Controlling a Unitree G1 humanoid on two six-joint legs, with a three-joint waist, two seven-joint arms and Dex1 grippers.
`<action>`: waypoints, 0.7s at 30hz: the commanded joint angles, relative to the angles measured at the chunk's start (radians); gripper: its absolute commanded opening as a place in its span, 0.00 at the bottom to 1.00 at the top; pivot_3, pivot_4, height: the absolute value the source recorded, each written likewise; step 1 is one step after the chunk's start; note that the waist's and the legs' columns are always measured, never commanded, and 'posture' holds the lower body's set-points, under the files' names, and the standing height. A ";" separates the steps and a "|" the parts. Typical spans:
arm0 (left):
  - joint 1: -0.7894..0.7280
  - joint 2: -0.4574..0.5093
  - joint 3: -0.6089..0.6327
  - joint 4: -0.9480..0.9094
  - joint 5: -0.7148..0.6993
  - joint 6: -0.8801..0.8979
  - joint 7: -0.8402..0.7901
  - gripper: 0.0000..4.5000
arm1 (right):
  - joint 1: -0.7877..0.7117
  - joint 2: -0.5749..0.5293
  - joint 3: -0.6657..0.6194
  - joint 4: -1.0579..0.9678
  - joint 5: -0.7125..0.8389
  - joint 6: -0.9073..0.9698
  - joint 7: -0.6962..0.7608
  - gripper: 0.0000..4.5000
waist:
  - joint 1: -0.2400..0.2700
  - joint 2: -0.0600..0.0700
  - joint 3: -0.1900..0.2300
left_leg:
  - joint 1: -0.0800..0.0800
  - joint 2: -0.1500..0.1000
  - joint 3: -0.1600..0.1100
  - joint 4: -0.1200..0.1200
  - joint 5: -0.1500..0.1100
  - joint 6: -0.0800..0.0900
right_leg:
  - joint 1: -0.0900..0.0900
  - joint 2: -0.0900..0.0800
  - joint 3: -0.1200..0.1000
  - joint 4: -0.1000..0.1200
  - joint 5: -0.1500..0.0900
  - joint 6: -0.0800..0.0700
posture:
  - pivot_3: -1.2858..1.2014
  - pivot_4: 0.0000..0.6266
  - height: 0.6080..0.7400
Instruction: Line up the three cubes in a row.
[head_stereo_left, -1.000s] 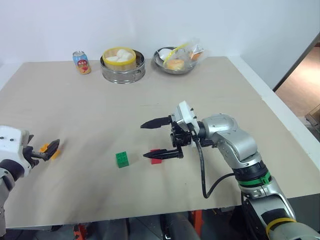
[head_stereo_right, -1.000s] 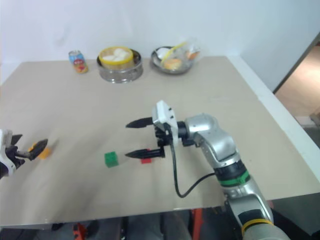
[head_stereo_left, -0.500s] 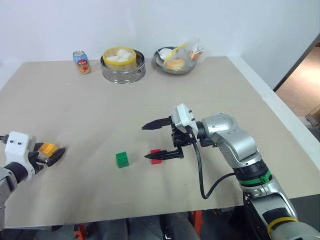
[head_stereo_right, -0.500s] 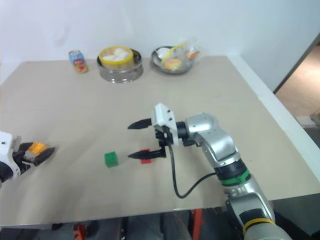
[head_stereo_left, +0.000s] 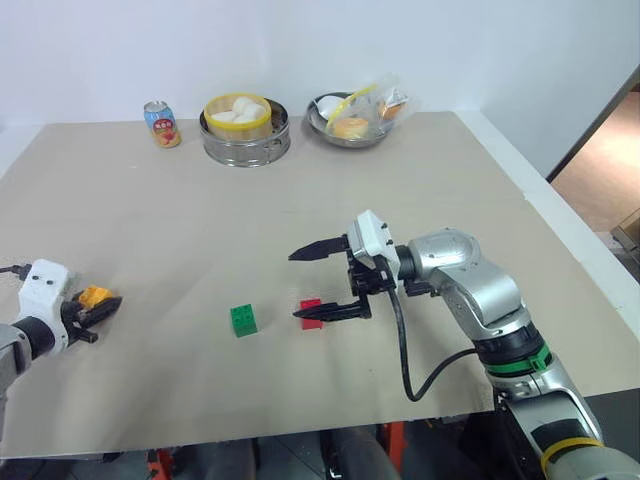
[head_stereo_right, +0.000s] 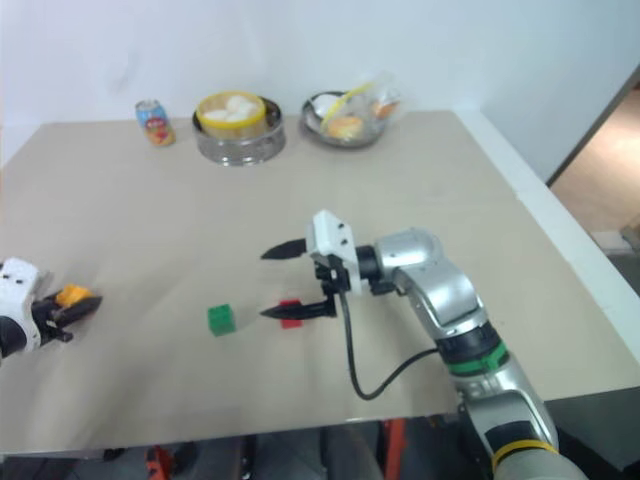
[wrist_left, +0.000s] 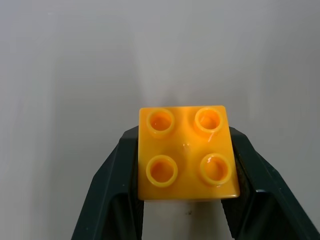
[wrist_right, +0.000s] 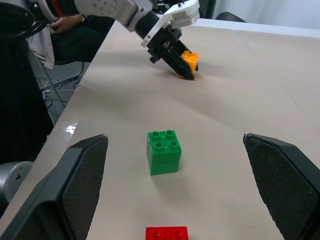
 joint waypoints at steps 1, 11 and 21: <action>0.026 0.101 -0.049 -0.131 -0.026 -0.053 -0.151 0.31 | -0.001 -0.030 -0.021 -0.062 0.017 0.018 0.009 1.00 | 0.000 0.000 0.000 | 0.000 0.000 0.000 0.000 0.000 0.000 | 0.000 0.000 0.000 0.000 0.000 0.000 | 0.52 0.24 1.00; -0.043 0.205 -0.228 -0.255 -0.081 -0.098 -0.395 0.31 | 0.010 -0.048 -0.021 -0.052 0.009 -0.009 0.021 1.00 | 0.000 0.000 0.002 | 0.000 0.000 0.001 -0.001 0.000 0.000 | -0.001 -0.002 0.000 -0.001 -0.001 0.000 | 0.52 0.24 1.00; -0.078 0.219 -0.308 -0.195 -0.078 -0.134 -0.483 0.31 | 0.041 -0.070 -0.026 -0.090 0.004 0.007 -0.002 1.00 | -0.001 0.001 0.002 | 0.000 0.000 0.001 -0.001 0.000 0.000 | -0.001 0.000 0.000 0.000 -0.001 -0.001 | 0.52 0.24 1.00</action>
